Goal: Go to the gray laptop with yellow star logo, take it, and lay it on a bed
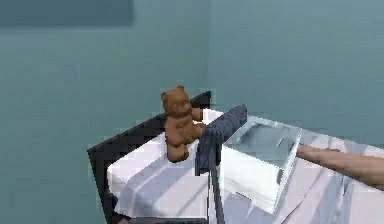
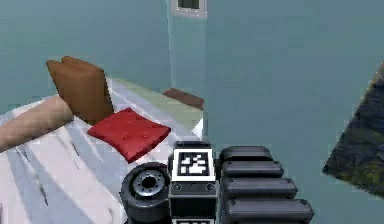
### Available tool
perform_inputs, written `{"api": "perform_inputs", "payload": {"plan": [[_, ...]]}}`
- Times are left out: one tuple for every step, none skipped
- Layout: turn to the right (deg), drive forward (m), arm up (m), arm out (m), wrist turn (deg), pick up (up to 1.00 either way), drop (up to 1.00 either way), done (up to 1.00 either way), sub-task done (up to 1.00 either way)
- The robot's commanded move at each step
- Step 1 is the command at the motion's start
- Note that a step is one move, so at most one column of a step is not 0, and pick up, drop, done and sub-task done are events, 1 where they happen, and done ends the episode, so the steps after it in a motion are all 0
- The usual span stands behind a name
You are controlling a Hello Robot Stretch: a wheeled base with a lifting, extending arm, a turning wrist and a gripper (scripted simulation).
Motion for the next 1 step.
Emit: {"api": "perform_inputs", "payload": {"plan": [[33.0,0.0,0.0,0.0,0.0,0.0,0.0,0.0,0.0]]}}
